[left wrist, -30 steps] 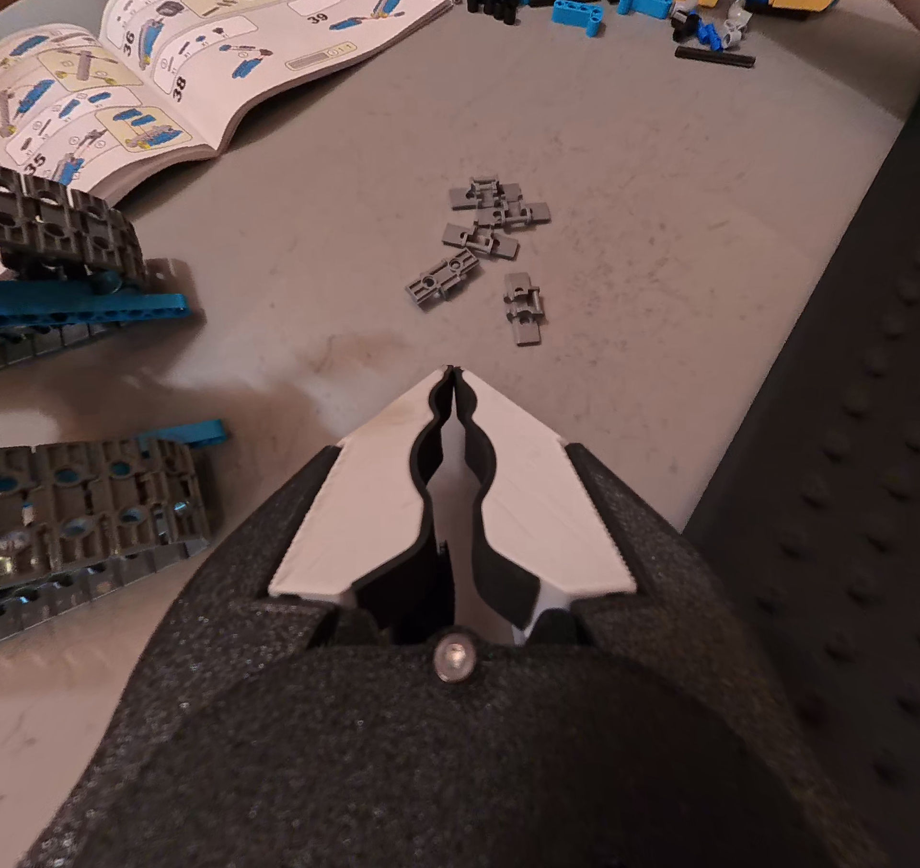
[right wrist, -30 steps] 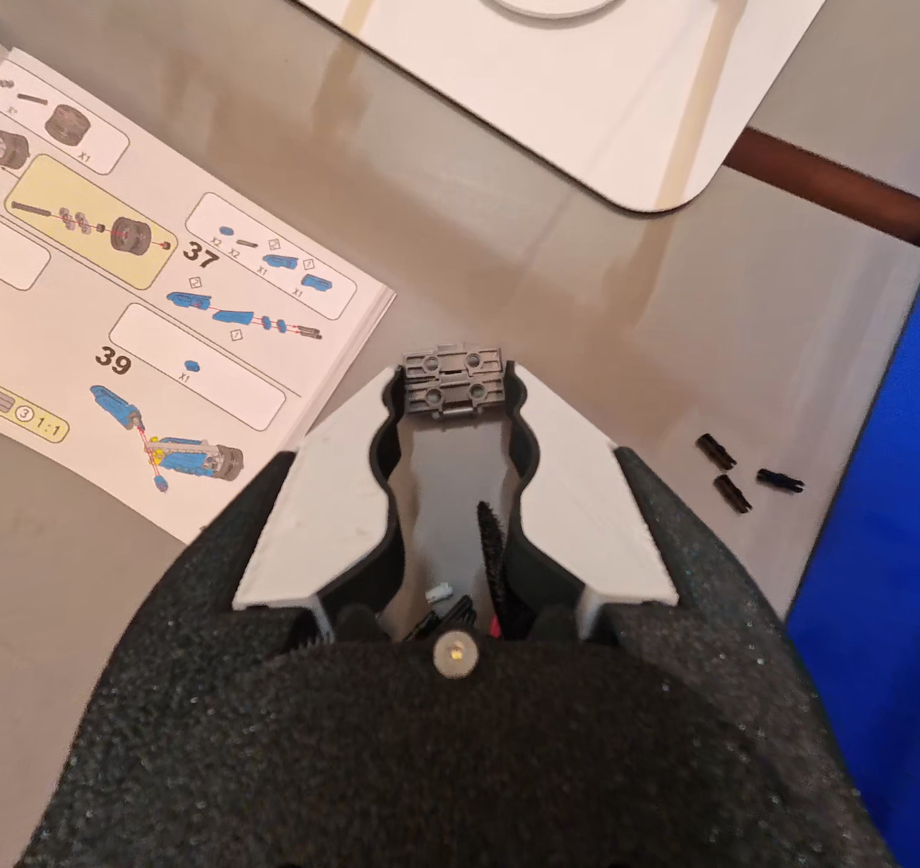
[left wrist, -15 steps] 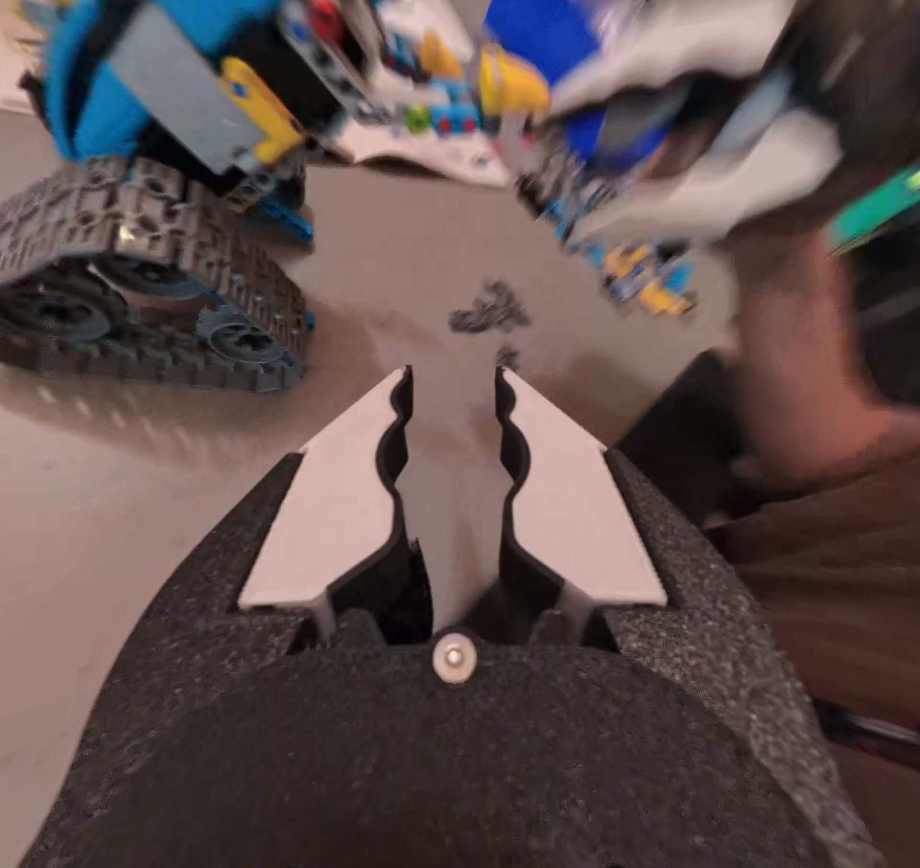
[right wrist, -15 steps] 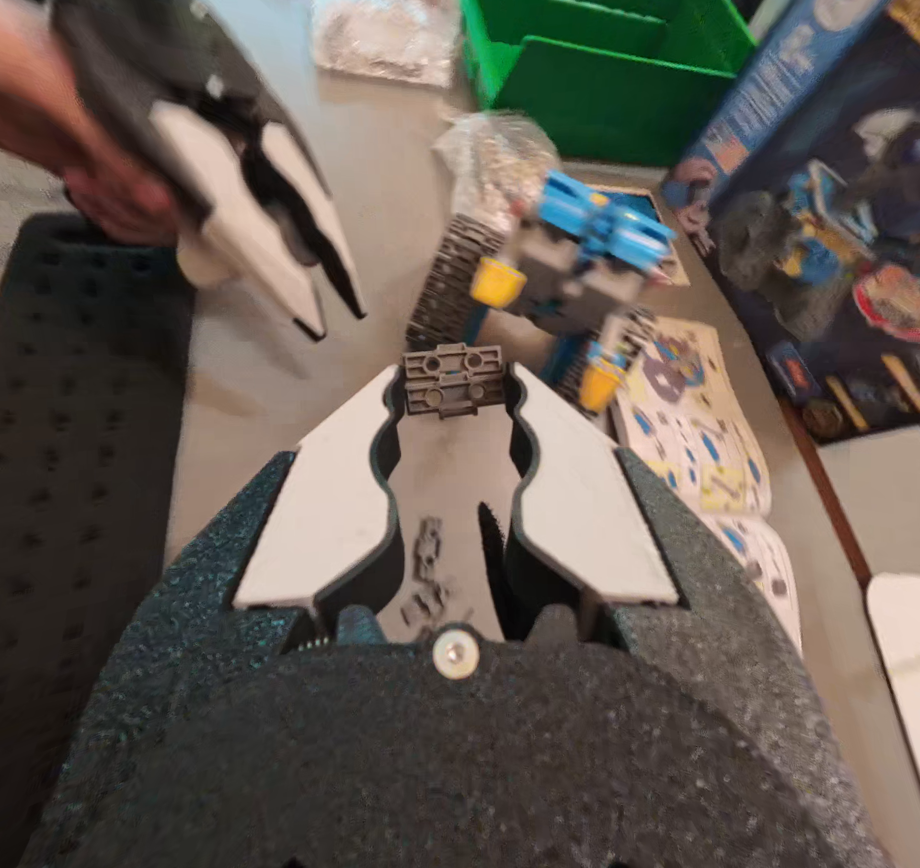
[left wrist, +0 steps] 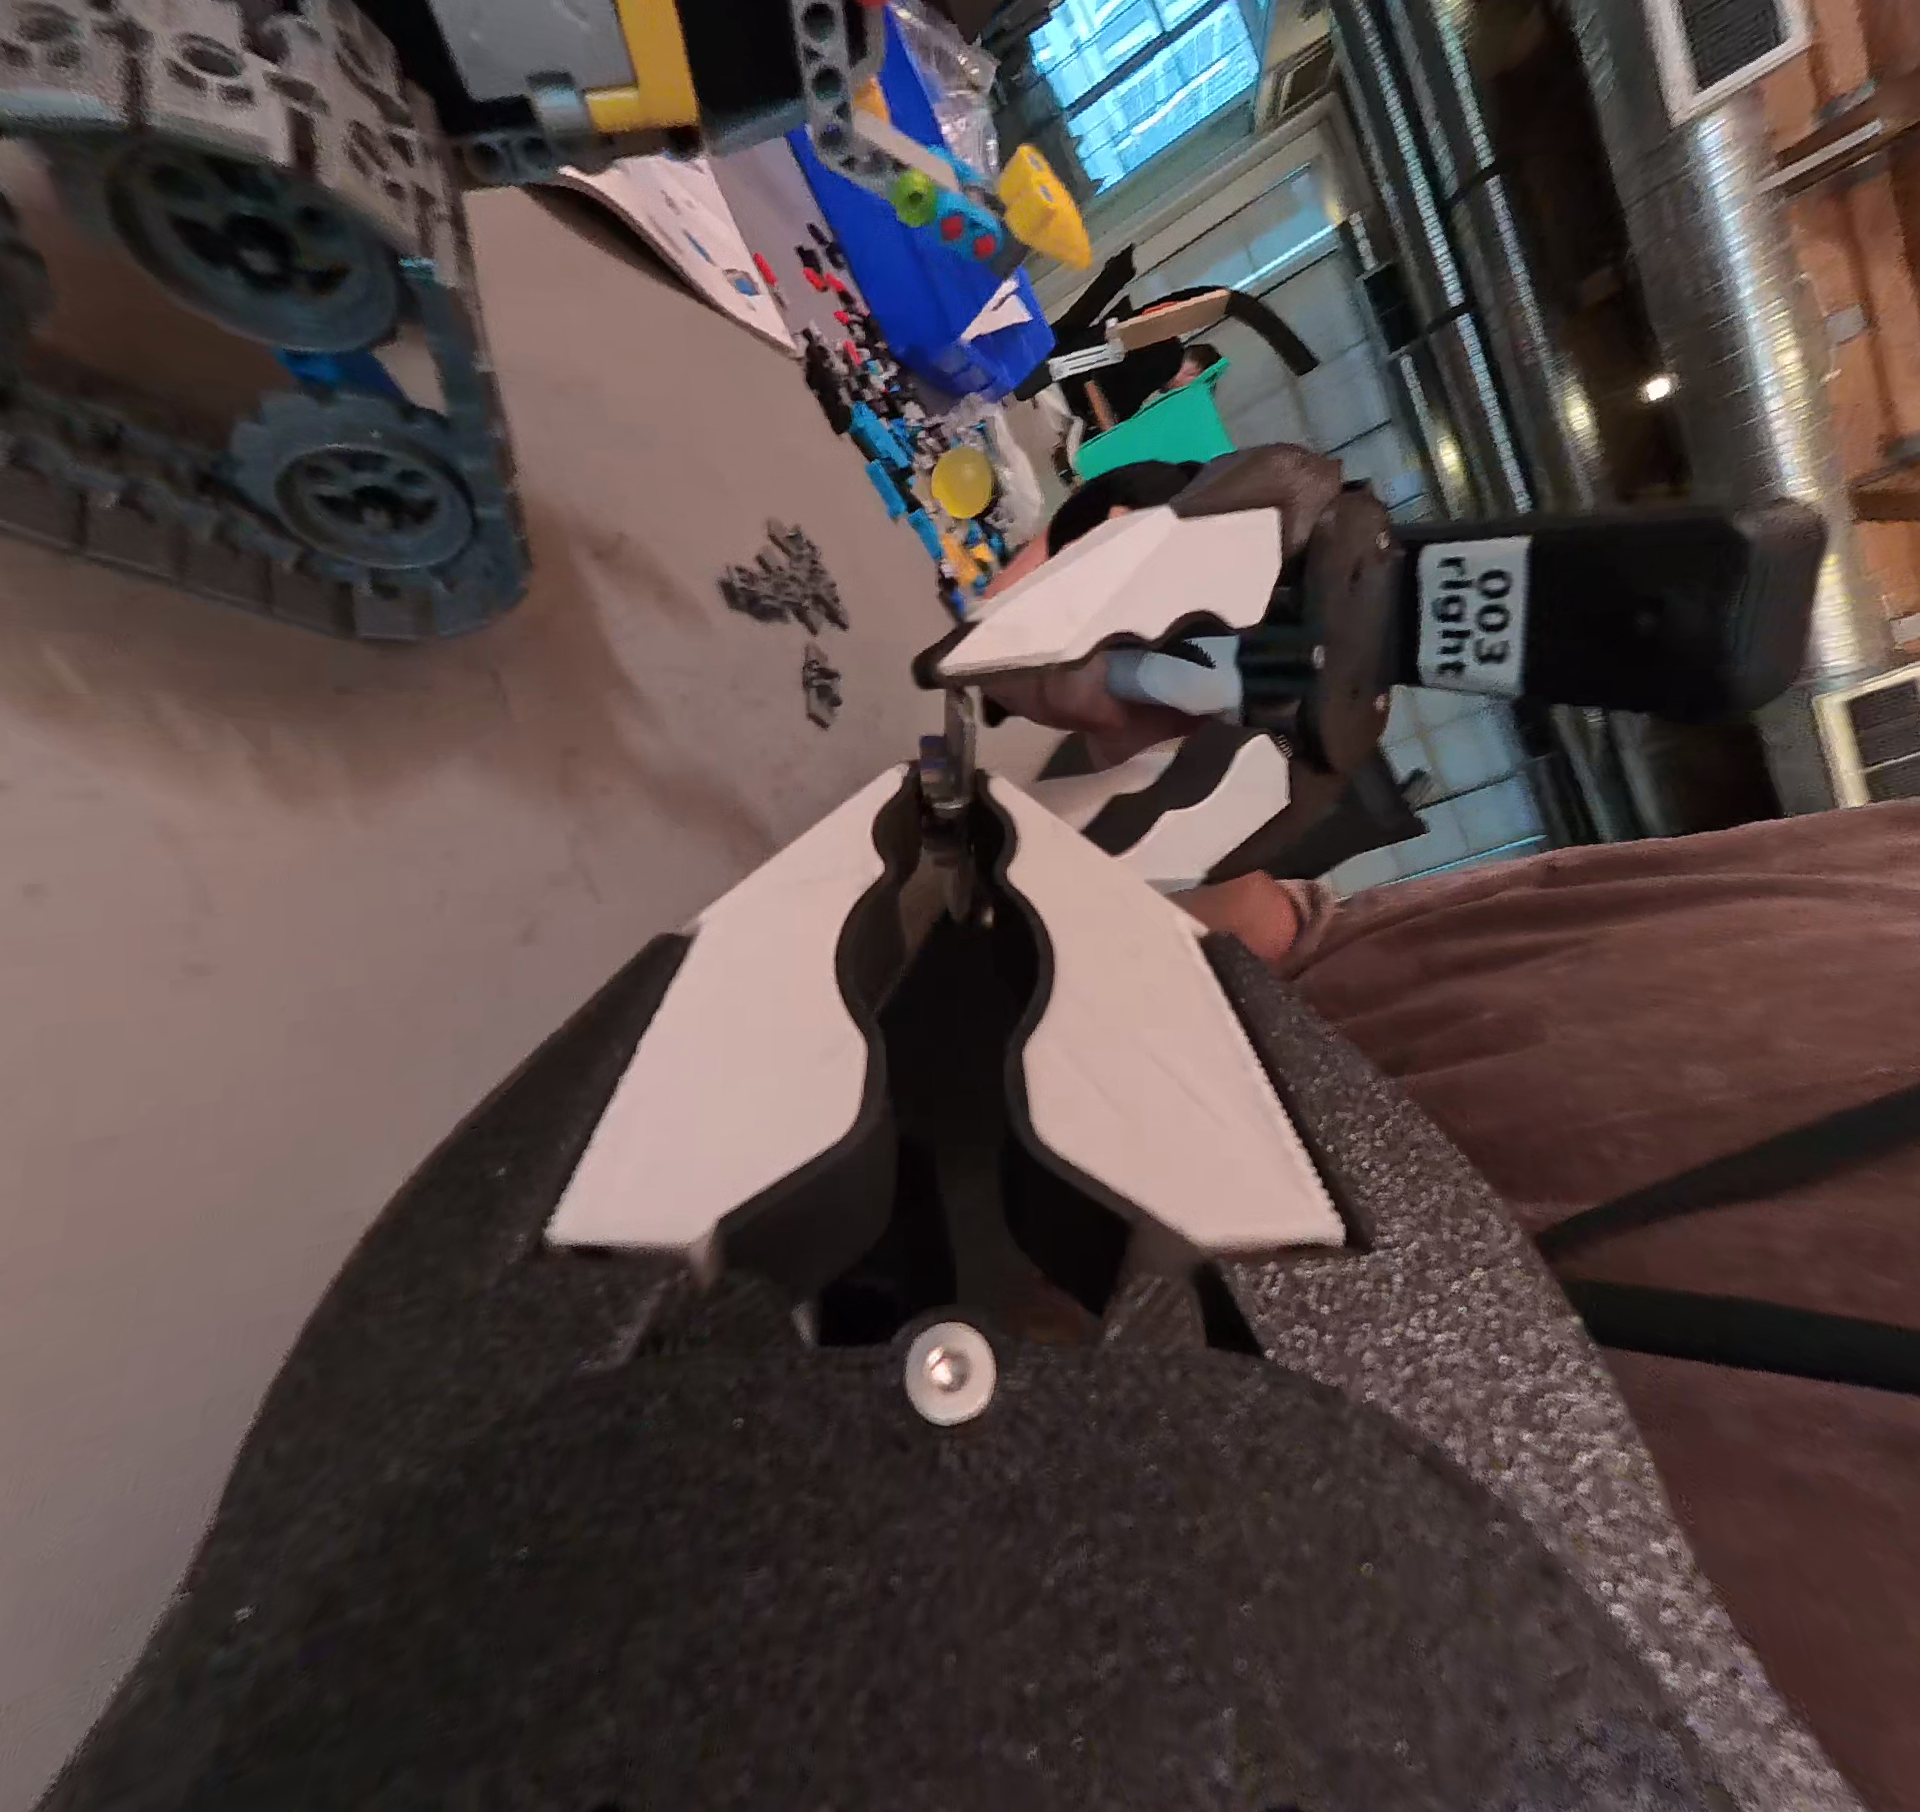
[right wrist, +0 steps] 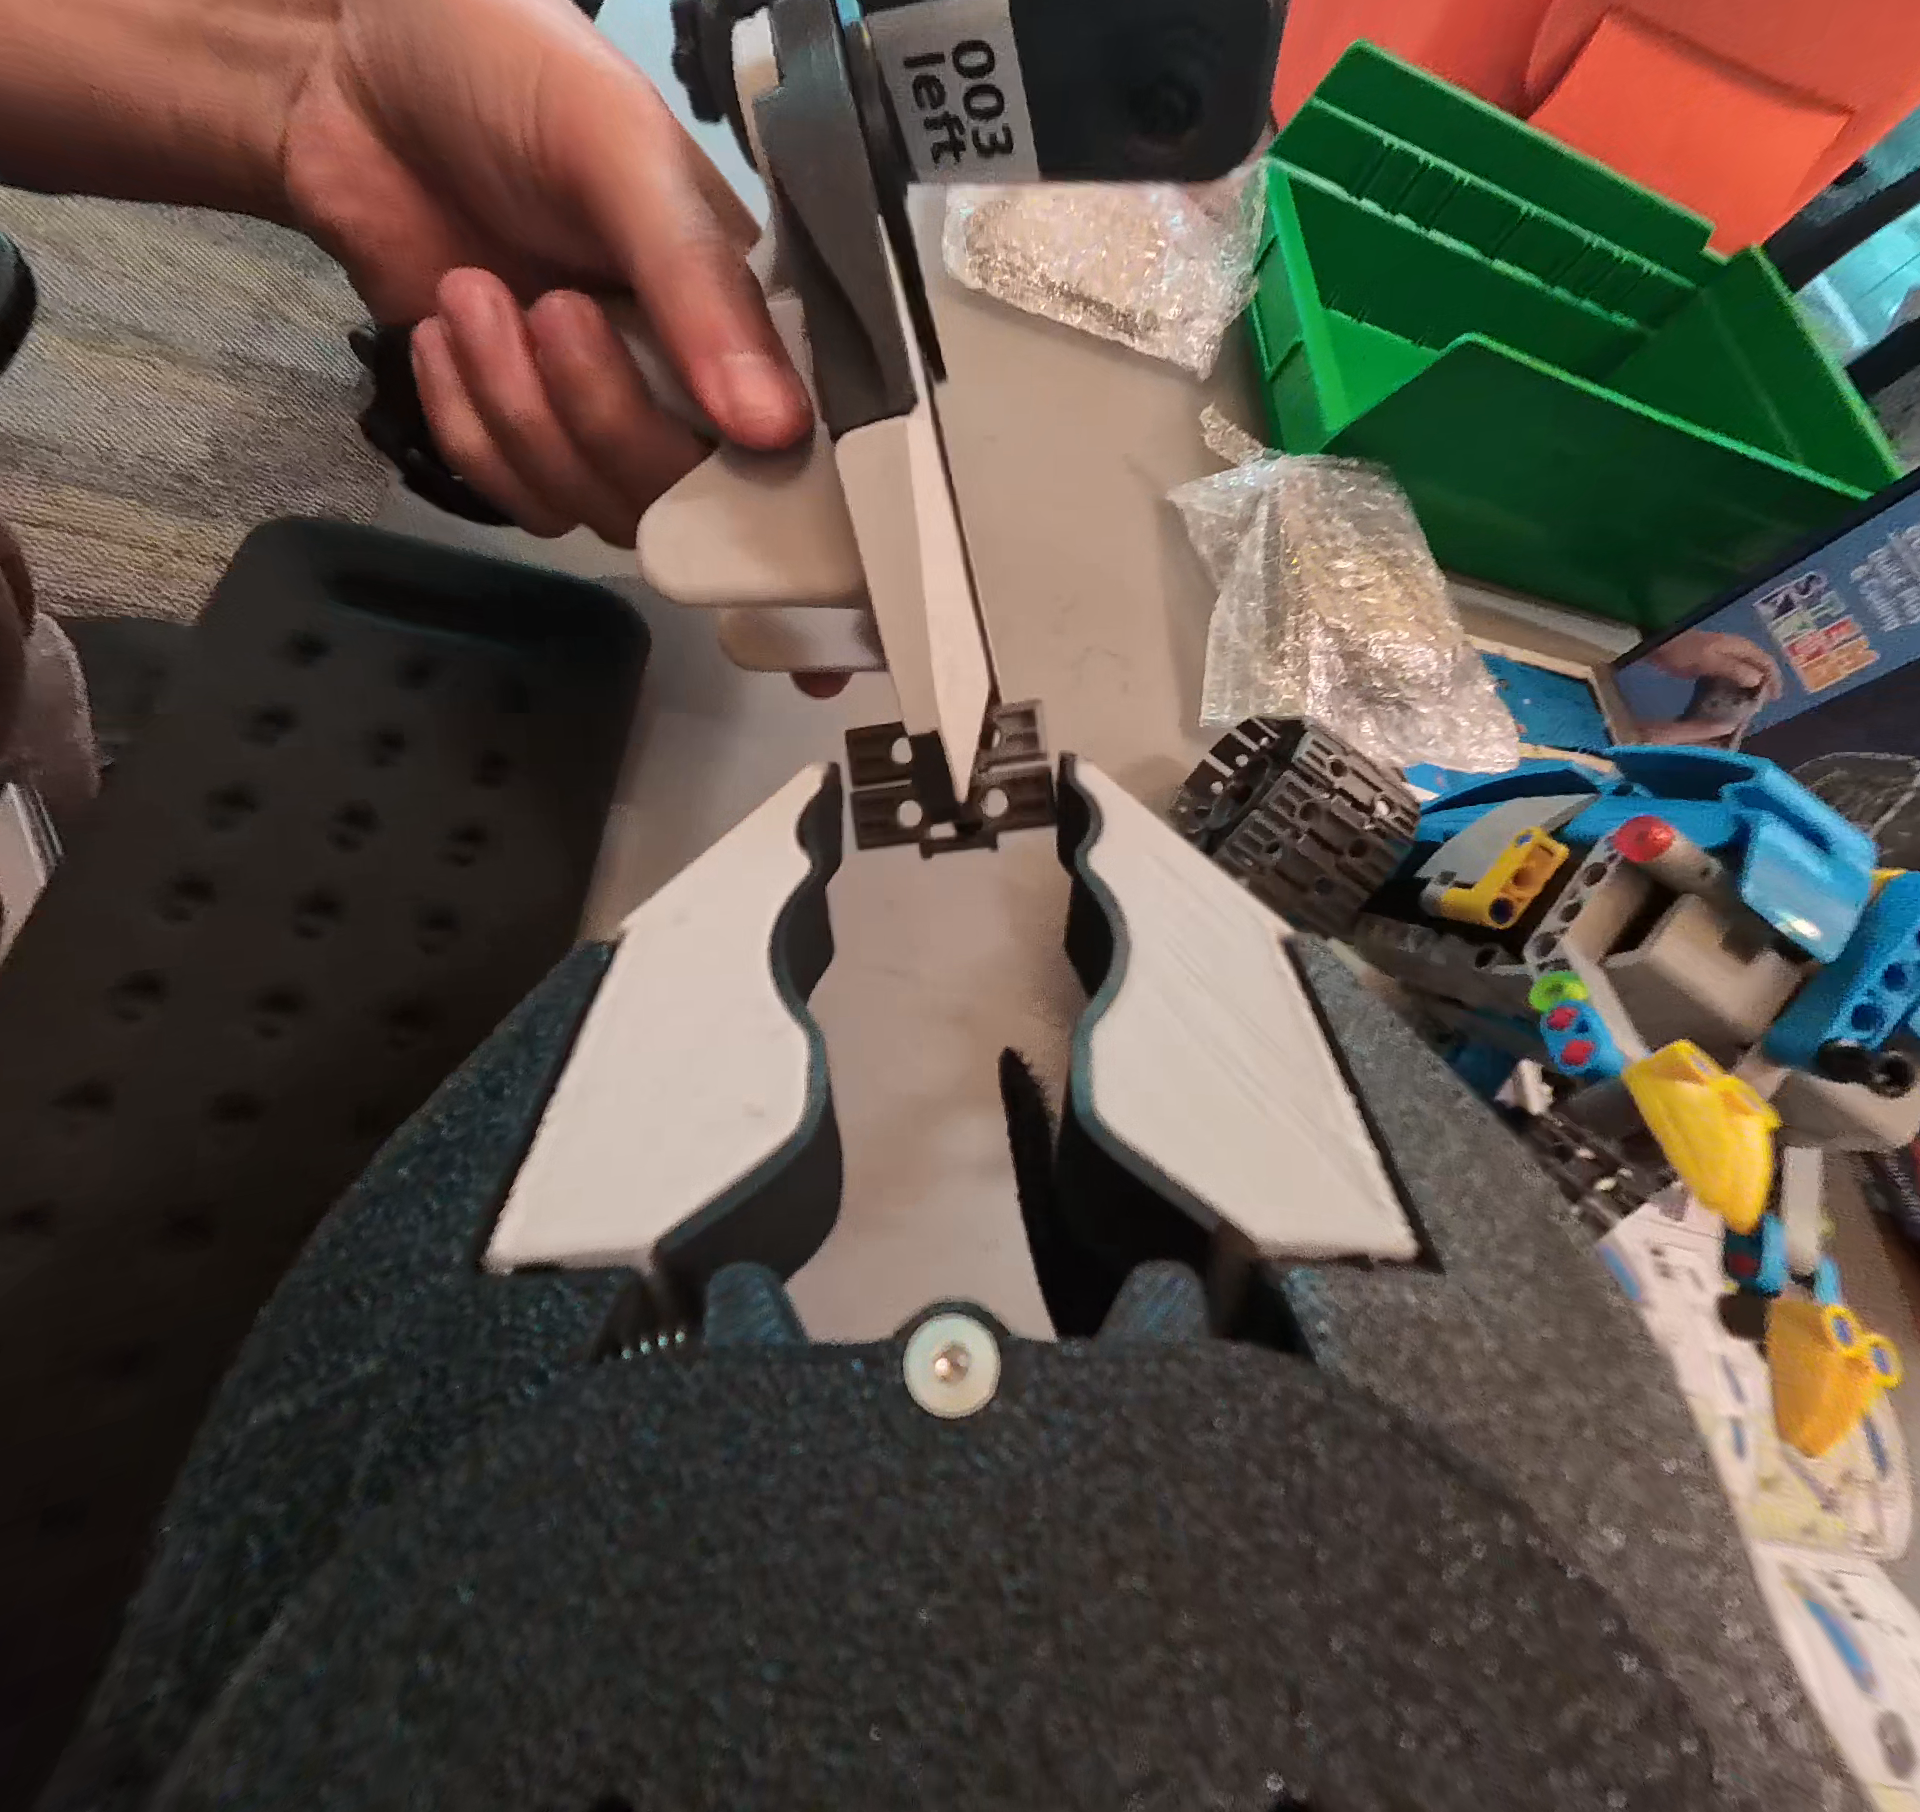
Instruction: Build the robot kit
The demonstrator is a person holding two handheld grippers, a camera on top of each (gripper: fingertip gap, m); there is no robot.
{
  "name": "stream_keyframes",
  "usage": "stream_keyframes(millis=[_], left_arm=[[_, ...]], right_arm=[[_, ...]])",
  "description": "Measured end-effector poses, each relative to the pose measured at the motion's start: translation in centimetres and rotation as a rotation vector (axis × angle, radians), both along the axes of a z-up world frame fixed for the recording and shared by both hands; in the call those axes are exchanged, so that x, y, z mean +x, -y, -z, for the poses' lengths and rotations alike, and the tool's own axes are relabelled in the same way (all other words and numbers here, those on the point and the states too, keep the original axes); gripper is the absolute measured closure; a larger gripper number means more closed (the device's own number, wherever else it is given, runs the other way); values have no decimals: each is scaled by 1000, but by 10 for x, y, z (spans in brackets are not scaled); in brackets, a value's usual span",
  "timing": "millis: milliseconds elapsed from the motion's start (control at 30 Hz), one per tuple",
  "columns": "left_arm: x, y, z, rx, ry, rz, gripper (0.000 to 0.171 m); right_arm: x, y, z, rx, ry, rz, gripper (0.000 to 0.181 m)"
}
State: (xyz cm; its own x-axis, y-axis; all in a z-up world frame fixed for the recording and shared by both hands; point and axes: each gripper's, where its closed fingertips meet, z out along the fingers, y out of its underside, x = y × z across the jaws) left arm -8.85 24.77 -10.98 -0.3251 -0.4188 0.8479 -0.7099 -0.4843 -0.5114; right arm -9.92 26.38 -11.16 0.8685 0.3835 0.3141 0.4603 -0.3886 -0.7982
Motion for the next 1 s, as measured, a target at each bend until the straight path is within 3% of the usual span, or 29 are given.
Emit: stream_keyframes(millis=[67, 100, 200, 233, 333, 400, 500, 567, 900, 1000], left_arm=[[0, -27, 12, 139, -9, -46, 164], [2, -55, 24, 281, -27, -103, 163], [-6, -179, 62, 837, -172, -304, 163], [-11, -215, 66, 946, -221, -352, 163], [-13, -271, 67, 974, -301, -427, 163], [-8, -281, 70, 909, -323, -438, 163], [4, -263, 72, 626, -321, -362, 163], [9, -261, 75, 550, -315, -335, 163], [5, -270, 93, 707, -399, -281, 159], [2, -274, 90, 753, -410, -299, 138]], right_arm=[[-1, 5, 1, -18, -41, 12, 132], [2, 10, 1, -26, -59, 27, 130], [23, 34, 7, -52, -93, 106, 131], [34, 44, 11, -63, -104, 144, 133], [67, 76, 26, -108, -137, 261, 131], [83, 95, 34, -141, -166, 328, 125], [100, 121, 40, -163, -211, 402, 116], [105, 135, 42, -165, -240, 431, 116], [112, 172, 68, -234, -272, 487, 118], [109, 173, 73, -244, -282, 487, 117]])
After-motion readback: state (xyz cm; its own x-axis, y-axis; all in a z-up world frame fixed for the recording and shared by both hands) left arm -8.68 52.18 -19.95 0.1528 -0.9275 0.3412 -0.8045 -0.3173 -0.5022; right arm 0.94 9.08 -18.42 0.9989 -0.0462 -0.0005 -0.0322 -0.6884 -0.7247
